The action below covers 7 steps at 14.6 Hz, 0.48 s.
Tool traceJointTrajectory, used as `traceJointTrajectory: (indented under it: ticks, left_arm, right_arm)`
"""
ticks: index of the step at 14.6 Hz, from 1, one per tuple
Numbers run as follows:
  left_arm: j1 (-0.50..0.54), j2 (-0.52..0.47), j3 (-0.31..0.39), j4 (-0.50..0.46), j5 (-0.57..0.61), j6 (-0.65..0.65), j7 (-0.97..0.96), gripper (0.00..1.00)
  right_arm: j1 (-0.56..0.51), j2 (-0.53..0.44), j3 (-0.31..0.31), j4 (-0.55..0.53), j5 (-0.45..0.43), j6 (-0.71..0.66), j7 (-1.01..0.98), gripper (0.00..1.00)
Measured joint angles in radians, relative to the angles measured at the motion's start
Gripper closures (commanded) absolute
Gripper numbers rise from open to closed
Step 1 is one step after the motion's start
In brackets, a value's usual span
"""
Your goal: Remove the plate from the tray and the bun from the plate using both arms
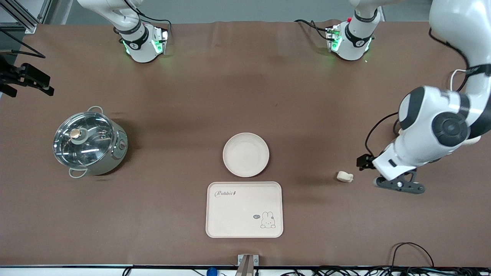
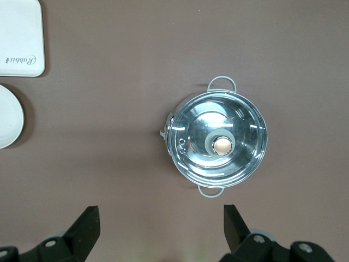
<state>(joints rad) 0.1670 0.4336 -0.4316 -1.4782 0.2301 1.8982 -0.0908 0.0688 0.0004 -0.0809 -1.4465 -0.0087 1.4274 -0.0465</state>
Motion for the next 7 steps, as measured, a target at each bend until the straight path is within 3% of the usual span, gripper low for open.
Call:
traceJointTrajectory:
  ticks: [4,5,7]
  left_arm:
    - [-0.009,-0.133,0.027,0.055,-0.080,-0.192,0.010,0.00]
    - [-0.032,-0.176,0.076,0.066,-0.113,-0.223,0.035,0.00]
    - [-0.148,-0.275,0.256,0.062,-0.177,-0.280,0.090,0.00]
  right_arm:
    - [-0.042,-0.007,0.056,0.003,0.000,-0.010,0.001,0.00]
    - [-0.050,-0.008,0.076,0.004,0.000,-0.010,0.005,0.00]
    - [-0.054,-0.009,0.094,0.004,-0.001,-0.010,0.013,0.00]
